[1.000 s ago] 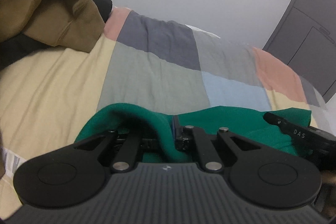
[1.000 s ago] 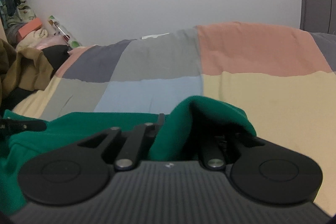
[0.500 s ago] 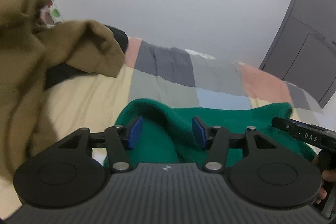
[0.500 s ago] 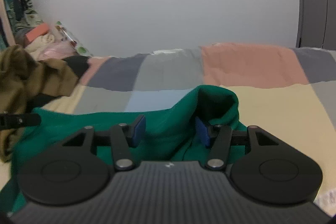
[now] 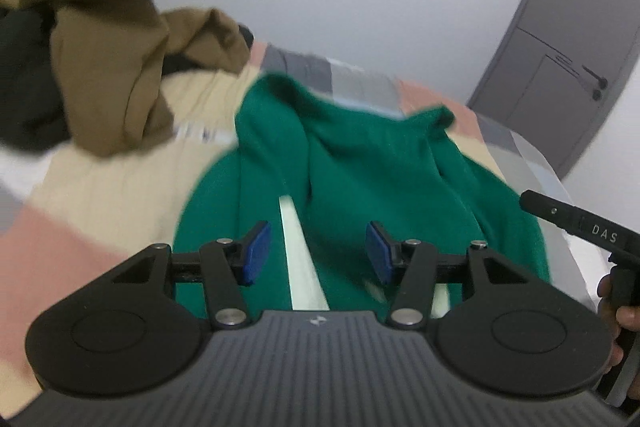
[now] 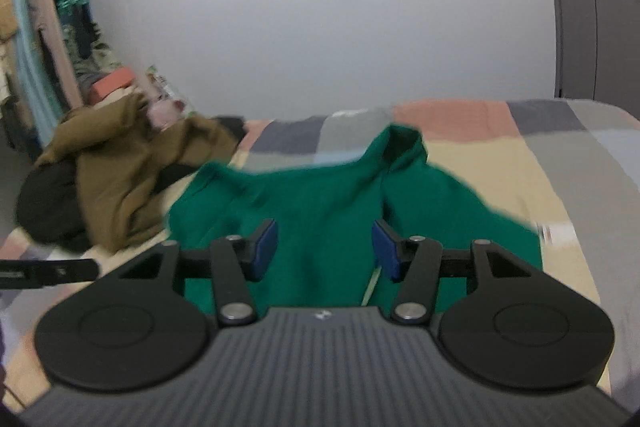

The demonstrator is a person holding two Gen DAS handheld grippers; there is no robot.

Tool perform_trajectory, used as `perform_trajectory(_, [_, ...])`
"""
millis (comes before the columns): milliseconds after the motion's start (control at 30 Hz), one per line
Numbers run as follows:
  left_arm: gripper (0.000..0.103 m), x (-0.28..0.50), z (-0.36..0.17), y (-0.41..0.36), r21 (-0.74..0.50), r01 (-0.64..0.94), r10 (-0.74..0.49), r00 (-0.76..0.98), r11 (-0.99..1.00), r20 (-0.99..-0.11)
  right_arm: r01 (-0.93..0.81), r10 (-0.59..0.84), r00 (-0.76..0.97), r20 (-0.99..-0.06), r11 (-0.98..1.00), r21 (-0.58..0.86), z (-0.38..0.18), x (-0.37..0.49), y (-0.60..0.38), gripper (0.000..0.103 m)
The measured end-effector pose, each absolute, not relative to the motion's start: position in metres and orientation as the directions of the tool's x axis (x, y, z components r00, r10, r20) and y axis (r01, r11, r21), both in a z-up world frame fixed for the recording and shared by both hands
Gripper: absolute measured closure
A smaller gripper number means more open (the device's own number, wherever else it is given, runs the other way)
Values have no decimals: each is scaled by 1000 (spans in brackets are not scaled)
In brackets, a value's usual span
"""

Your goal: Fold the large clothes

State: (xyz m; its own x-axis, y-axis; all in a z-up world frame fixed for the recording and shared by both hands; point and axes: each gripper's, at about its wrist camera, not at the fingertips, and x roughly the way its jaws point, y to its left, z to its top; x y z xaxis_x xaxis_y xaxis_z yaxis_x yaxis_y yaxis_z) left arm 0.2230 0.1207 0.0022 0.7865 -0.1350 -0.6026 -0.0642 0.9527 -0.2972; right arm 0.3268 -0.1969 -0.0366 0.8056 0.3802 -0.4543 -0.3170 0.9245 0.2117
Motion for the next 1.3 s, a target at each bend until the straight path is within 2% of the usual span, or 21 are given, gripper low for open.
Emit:
perform_trajectory(267, [45, 137, -18, 73, -320, -23, -198, 742, 947, -641, -388, 432, 735, -522, 900, 199, -52, 213, -195, 49])
perform_trajectory(567, [45, 114, -45, 54, -337, 25, -272, 649, 941, -711, -446, 451, 612, -649, 875, 188, -93, 166, -176, 48])
perform_trajectory(667, [45, 120, -53, 58, -346, 15, -274, 643, 938, -715, -469, 434, 604, -668, 872, 142, -103, 161, -168, 34])
perform_trajectory(800, [46, 135, -70, 60, -347, 18, -288, 598, 938, -748, -511, 443, 557, -702, 850, 130, -116, 158, -157, 33])
perform_trajectory(933, [49, 145, -83, 52, -342, 42, -305, 564, 939, -768, -555, 398, 543, -740, 831, 40, -130, 154, -141, 30])
perform_trajectory(1100, [49, 150, -82, 45, -321, 70, -300, 578, 945, -759, -575, 378, 520, -766, 818, 13, -137, 158, -134, 30])
perform_trajectory(1300, [49, 142, -49, 46, -326, 62, -282, 665, 943, -692, -565, 406, 504, -762, 822, 64, -135, 163, -141, 31])
